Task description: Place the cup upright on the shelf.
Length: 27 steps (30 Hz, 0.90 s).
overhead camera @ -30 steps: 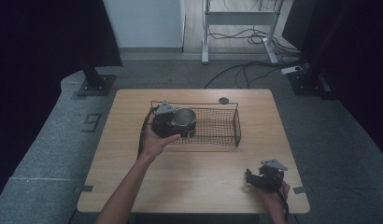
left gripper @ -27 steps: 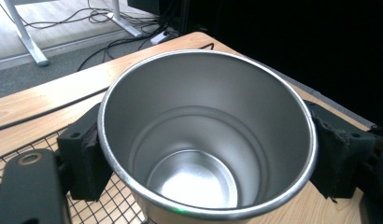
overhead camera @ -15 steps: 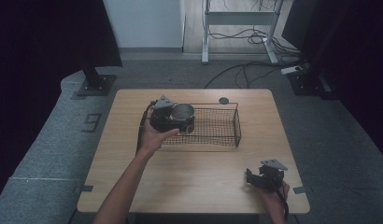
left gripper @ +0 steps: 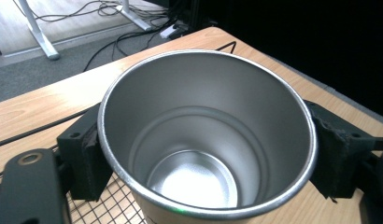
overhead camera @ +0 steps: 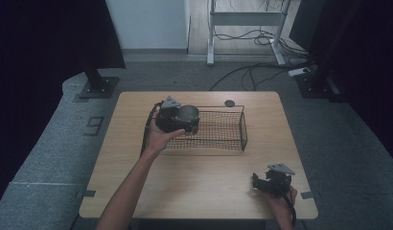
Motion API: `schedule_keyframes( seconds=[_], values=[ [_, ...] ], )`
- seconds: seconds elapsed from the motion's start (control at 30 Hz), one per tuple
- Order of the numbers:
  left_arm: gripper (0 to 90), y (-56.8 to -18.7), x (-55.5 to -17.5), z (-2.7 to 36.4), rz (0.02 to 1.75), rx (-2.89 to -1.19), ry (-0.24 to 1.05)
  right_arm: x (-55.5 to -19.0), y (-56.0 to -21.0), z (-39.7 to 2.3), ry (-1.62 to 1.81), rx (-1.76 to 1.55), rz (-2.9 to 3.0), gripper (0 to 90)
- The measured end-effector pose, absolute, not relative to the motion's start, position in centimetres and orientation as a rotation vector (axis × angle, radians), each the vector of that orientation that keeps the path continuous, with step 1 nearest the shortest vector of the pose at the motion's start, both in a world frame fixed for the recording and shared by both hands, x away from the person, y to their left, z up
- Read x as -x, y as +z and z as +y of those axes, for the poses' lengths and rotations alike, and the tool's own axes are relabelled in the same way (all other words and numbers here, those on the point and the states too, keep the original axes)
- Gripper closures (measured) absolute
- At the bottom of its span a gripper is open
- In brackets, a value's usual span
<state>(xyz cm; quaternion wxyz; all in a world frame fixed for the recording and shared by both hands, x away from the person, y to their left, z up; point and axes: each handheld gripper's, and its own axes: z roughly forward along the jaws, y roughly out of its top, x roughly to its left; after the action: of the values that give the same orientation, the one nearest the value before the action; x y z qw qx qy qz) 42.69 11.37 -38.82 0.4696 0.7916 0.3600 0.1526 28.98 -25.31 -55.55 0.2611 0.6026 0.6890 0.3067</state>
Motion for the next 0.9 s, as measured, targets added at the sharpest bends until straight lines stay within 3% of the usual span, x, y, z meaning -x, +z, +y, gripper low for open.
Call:
schedule_keyframes(
  seconds=[0.9],
  values=[
    [15.5,-41.5,-45.3,10.7,0.944,-1.972,0.382,-29.0,-55.6,-25.3,0.829,-1.631,1.866,11.6]
  ],
)
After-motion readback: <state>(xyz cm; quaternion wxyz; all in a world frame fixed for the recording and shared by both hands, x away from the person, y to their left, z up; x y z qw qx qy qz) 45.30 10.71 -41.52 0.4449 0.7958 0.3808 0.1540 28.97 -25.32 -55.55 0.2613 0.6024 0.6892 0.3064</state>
